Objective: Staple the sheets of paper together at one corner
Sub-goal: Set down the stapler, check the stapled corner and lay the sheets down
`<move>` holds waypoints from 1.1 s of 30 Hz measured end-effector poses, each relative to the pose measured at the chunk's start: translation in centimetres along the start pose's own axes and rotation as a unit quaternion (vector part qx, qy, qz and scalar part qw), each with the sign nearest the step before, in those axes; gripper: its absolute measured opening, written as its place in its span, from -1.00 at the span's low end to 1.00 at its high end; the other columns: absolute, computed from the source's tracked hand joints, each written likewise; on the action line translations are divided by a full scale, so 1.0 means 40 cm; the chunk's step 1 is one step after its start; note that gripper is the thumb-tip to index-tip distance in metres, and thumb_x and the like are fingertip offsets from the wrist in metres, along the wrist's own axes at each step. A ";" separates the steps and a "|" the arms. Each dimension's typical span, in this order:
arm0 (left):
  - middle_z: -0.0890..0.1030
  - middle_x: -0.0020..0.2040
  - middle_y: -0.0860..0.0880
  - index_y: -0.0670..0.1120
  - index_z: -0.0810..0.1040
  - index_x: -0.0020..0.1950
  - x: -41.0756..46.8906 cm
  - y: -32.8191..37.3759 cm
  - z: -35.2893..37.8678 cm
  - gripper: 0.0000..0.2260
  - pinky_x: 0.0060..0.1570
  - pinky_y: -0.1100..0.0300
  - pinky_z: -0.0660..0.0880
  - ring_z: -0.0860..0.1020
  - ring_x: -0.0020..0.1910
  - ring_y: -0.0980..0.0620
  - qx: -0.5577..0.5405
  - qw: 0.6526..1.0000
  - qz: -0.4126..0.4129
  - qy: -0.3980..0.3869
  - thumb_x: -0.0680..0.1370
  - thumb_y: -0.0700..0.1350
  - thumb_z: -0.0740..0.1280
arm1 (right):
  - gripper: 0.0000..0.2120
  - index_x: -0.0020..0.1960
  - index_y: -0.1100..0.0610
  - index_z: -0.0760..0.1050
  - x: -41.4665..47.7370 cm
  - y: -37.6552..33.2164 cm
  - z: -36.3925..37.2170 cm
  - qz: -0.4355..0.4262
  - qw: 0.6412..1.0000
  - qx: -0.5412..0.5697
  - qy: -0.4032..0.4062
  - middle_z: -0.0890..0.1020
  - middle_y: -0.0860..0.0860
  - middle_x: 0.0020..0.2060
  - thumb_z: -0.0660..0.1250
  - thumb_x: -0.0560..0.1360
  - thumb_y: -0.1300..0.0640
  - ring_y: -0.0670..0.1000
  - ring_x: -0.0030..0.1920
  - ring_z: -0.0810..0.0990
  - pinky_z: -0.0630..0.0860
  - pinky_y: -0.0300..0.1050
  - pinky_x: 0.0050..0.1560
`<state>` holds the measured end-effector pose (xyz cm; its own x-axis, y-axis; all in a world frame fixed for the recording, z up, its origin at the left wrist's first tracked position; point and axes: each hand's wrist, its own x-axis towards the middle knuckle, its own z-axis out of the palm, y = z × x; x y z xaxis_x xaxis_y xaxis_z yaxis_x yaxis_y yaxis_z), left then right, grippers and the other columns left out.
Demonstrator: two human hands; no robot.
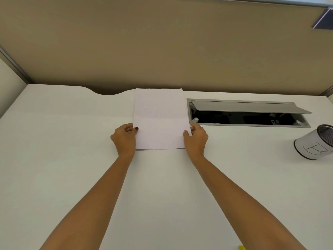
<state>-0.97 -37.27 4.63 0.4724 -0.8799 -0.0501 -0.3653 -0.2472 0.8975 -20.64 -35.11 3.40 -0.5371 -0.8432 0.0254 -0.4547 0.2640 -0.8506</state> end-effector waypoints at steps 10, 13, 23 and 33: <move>0.31 0.49 -0.05 -0.04 0.31 0.46 -0.073 -0.106 -0.034 -0.39 0.48 0.00 0.10 0.24 0.48 -0.02 0.165 0.956 0.196 -0.139 0.47 0.09 0.40 | -0.44 0.45 0.10 0.28 -0.095 0.074 -0.035 -0.113 0.985 -0.091 -0.087 0.33 0.03 0.45 0.35 0.51 0.01 0.03 0.47 0.22 0.05 -0.15 0.44; 0.19 0.54 -0.02 -0.04 0.18 0.52 -0.082 -0.137 -0.033 -0.28 0.50 -0.02 -0.08 0.10 0.53 -0.01 0.249 0.926 0.235 -0.161 0.46 0.19 0.35 | -0.39 0.49 0.11 0.20 -0.112 0.093 -0.036 -0.148 0.975 -0.126 -0.104 0.26 0.01 0.49 0.31 0.53 -0.04 0.02 0.52 0.14 -0.01 -0.17 0.47; 0.14 0.56 0.02 -0.05 0.13 0.53 -0.055 -0.146 -0.013 -0.36 0.50 -0.05 -0.08 0.06 0.54 0.00 0.326 0.902 0.249 -0.136 0.55 0.24 0.16 | -0.40 0.49 0.12 0.20 -0.097 0.089 -0.013 -0.139 0.976 -0.140 -0.088 0.26 0.00 0.50 0.27 0.54 -0.08 0.01 0.53 0.11 0.00 -0.16 0.48; 0.02 0.58 -0.01 -0.08 0.00 0.55 -0.097 -0.155 -0.021 -0.38 0.51 0.01 -0.04 0.07 0.54 -0.01 0.337 0.900 0.255 -0.109 0.57 0.20 -0.06 | -0.44 0.48 0.11 0.21 -0.105 0.100 -0.016 -0.157 0.975 -0.136 -0.083 0.26 -0.01 0.50 0.26 0.56 -0.04 -0.01 0.52 0.14 0.10 -0.14 0.48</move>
<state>0.12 -31.98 -0.38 -0.0361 -0.9891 0.1429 -0.9278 0.0863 0.3630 -20.65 -30.21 0.23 -0.2291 -0.9604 0.1586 -0.7624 0.0758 -0.6427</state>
